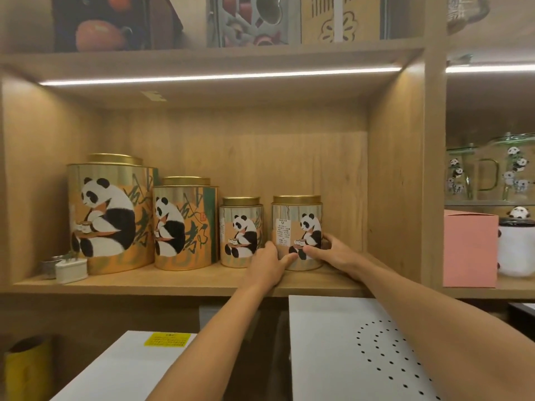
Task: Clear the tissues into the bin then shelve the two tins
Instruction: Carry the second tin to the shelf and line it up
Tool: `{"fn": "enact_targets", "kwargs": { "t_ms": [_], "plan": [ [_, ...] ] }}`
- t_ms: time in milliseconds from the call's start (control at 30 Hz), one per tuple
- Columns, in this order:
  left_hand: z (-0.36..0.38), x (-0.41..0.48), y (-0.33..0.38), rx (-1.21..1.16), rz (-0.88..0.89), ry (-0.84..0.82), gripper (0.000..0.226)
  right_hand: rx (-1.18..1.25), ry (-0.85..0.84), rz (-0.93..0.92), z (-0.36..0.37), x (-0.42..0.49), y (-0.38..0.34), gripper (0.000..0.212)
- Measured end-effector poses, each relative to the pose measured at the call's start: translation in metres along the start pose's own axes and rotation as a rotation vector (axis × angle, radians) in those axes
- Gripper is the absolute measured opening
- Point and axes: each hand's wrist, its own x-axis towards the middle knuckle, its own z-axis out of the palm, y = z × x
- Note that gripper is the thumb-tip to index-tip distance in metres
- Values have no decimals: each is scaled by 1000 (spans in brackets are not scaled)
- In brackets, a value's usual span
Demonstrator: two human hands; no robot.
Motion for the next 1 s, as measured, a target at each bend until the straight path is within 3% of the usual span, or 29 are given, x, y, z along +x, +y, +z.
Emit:
{"fn": "enact_targets", "kwargs": {
  "t_ms": [367,667,1000],
  "plan": [
    [-2,-2,-2,47,-20,75,45,-38,-40,-20,9,-2,-4,70],
    [-3,-2,-3,-53,-48,63,41,-85,-43,-21,10,-1,-3,69],
    [-5,-4,1,-86,-54,51,60,-137,-55,27,8,2,1,72]
  ]
}}
